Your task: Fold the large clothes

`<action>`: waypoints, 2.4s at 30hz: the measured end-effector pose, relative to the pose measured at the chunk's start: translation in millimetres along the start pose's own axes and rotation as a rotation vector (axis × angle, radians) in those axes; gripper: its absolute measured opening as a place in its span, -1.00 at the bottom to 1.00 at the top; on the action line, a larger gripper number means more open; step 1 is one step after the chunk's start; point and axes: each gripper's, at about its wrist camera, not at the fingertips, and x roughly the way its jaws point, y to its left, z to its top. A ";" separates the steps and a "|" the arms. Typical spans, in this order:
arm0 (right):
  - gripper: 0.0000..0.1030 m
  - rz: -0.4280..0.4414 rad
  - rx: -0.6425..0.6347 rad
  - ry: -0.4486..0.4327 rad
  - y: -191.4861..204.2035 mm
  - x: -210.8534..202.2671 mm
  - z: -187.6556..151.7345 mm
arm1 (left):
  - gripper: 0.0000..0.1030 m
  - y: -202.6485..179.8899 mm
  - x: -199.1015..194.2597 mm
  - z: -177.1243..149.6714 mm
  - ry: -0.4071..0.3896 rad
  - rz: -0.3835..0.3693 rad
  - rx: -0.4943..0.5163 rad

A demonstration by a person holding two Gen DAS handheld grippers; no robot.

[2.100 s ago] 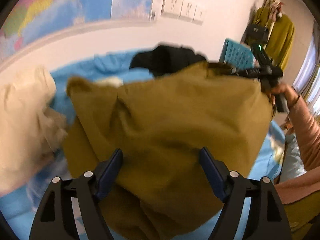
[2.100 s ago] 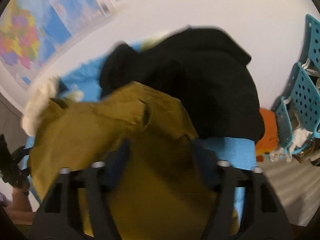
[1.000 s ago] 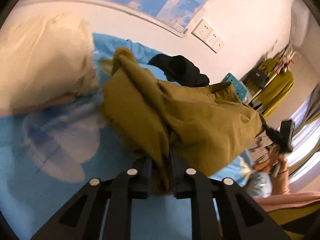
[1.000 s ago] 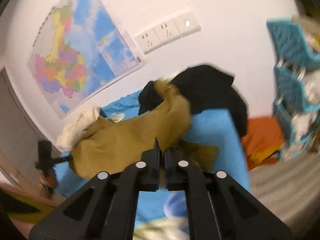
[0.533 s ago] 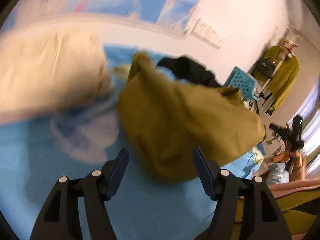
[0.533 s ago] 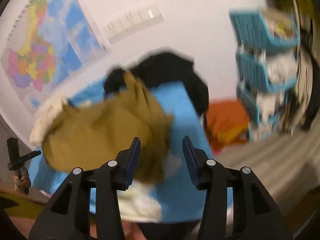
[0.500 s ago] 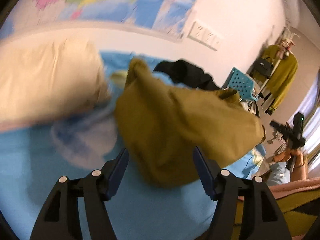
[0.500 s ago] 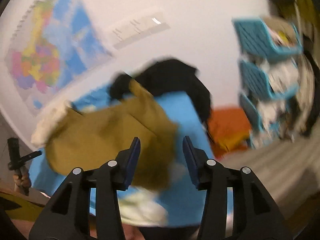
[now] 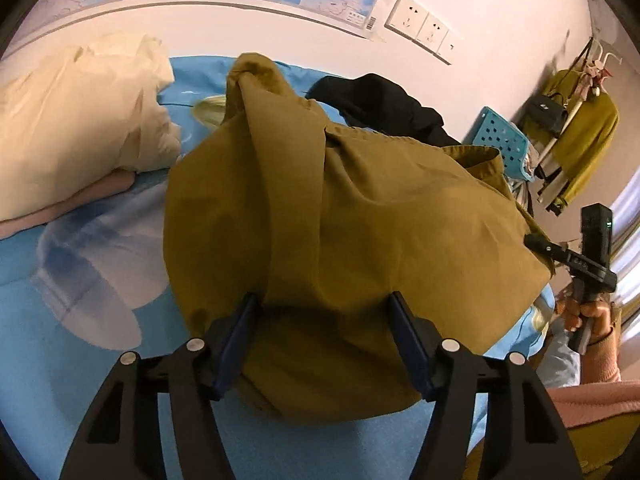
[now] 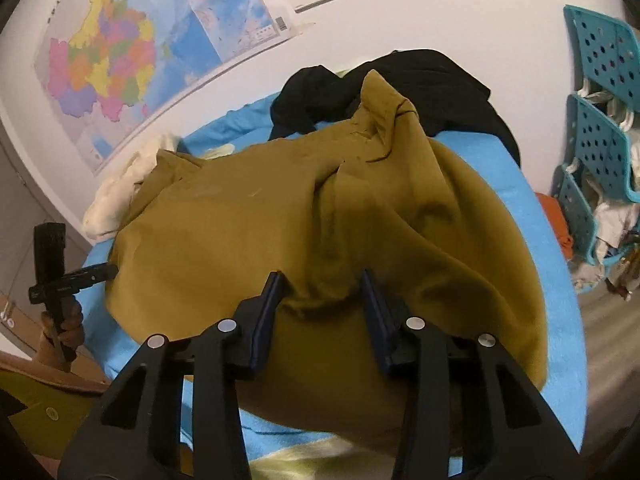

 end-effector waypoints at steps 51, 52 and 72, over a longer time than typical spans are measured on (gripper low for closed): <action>0.91 0.300 0.389 0.006 -1.3 -8.8 -67.9 | 0.42 -52.1 1.2 -55.8 0.120 -0.085 0.020; 0.91 0.294 0.396 0.002 -1.2 -8.2 -66.2 | 0.43 -50.0 1.3 -54.8 0.120 -0.102 0.010; 0.91 0.150 0.574 -0.079 4.6 32.1 -22.6 | 0.59 10.2 26.7 -4.7 0.085 -0.422 -0.448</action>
